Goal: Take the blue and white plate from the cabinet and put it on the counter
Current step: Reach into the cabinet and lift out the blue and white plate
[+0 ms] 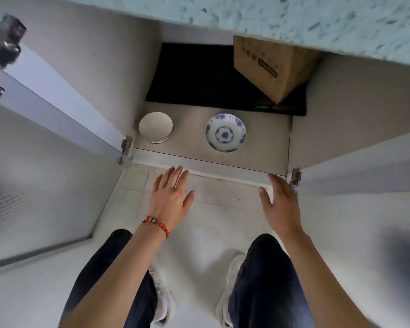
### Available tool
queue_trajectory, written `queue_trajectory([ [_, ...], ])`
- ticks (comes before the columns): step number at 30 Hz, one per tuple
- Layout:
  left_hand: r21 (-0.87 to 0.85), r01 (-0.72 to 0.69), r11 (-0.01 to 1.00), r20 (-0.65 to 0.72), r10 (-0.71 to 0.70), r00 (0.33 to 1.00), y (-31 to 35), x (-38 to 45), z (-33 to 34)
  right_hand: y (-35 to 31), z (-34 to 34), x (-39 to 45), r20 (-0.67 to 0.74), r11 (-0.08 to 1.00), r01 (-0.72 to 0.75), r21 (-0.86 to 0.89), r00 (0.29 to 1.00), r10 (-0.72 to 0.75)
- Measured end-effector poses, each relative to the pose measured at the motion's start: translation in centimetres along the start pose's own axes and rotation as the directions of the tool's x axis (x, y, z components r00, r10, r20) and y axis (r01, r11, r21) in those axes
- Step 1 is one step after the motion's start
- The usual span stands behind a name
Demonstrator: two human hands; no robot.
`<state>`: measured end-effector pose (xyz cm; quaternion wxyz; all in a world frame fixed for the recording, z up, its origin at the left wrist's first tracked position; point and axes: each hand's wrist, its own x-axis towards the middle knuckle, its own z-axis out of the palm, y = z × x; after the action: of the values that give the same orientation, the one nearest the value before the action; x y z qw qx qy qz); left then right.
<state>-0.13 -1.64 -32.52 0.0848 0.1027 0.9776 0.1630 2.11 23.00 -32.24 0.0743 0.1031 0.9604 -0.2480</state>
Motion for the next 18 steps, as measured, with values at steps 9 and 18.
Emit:
queue_trajectory([
  [9, -0.062, -0.013, 0.998, -0.062, 0.009, 0.998, -3.4, 11.8, 12.5, 5.8, 9.7, 11.8, -0.175, 0.994, 0.107, -0.019, 0.979, -0.109],
  [18, 0.061, -0.027, 0.998, -0.032, 0.029, 0.999, -7.9, 21.9, 17.8, 10.1, 18.0, 21.3, -0.221, 0.996, 0.088, 0.027, 0.972, -0.080],
])
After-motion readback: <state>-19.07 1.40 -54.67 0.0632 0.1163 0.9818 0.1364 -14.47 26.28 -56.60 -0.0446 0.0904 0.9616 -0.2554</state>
